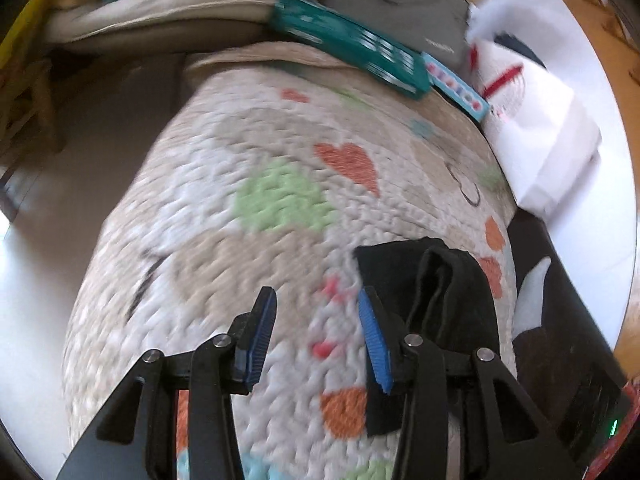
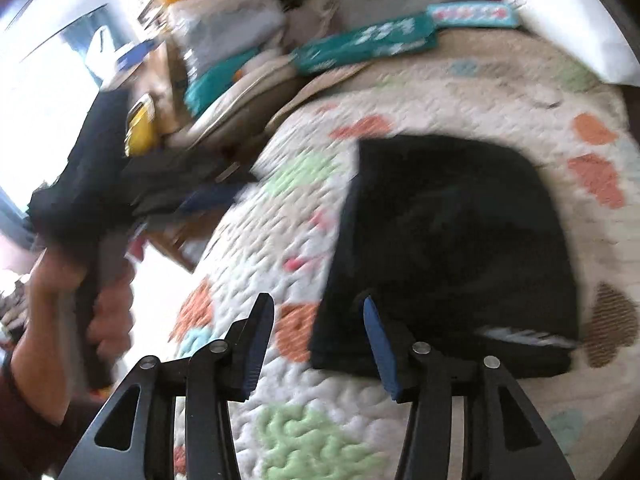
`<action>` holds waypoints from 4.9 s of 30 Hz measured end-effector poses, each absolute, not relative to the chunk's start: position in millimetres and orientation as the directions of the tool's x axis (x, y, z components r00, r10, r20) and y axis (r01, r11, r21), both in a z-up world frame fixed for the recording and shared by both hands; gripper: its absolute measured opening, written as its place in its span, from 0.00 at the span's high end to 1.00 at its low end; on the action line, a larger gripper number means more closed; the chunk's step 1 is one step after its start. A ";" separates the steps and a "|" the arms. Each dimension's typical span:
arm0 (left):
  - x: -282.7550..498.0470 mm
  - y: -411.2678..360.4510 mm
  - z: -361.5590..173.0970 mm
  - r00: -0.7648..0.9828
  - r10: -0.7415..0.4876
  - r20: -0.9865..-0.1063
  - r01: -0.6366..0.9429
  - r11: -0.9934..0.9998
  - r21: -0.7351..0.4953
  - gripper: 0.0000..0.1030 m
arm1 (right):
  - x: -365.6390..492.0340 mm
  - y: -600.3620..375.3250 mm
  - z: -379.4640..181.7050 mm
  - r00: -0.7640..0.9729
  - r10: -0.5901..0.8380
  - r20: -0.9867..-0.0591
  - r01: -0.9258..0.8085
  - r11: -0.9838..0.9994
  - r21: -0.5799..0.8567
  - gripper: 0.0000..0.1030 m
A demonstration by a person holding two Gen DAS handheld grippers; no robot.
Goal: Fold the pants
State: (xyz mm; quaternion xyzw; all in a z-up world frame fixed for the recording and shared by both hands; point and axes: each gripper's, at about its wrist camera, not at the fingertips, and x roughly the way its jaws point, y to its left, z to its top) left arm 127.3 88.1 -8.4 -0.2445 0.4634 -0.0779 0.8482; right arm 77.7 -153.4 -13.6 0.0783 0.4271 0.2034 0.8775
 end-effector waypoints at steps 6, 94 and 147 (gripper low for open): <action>90.1 110.5 -15.2 0.608 -0.308 -0.732 -0.134 0.869 -0.476 0.59 | 104.1 -138.8 8.8 0.628 0.215 -0.748 -0.212 0.972 0.101 0.31; 75.0 -57.2 -38.7 0.608 -0.135 -0.783 -0.029 0.981 -0.192 0.62 | 202.2 -15.8 -28.7 0.180 -0.052 -0.982 -0.735 0.656 -0.170 0.84; 174.8 53.1 -30.9 0.498 0.124 -0.858 -0.260 0.965 -0.012 0.34 | 154.5 -249.9 2.5 0.458 0.216 -0.862 -0.167 0.974 0.154 0.35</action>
